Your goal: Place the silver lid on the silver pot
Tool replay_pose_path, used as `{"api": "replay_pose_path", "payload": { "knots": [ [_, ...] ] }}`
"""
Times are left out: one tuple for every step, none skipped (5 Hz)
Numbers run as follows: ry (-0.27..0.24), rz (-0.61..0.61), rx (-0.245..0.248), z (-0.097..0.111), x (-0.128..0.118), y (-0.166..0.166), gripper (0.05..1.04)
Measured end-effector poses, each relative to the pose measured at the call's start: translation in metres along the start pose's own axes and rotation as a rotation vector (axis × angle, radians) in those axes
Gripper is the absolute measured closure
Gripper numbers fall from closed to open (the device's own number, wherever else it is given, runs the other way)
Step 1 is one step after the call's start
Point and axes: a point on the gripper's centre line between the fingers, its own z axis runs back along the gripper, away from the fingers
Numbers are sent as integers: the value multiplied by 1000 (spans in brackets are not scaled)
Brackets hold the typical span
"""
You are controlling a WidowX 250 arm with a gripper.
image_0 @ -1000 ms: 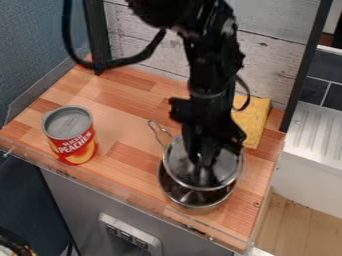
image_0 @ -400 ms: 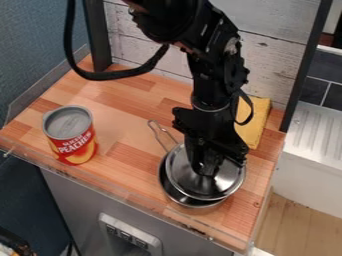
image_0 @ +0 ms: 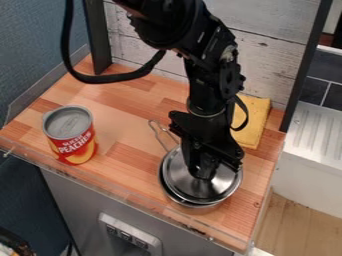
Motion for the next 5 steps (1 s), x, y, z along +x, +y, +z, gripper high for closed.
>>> {"api": "replay_pose_path", "payload": {
  "knots": [
    [4, -4, 0, -1, -3, -2, 797],
    [7, -1, 1, 0, -4, -2, 752],
    [20, 6, -6, 3, -6, -4, 457],
    [-12, 3, -11, 33, -3, -4, 164],
    [-26, 25, -11, 47, -2, 1, 70]
  ]
}}
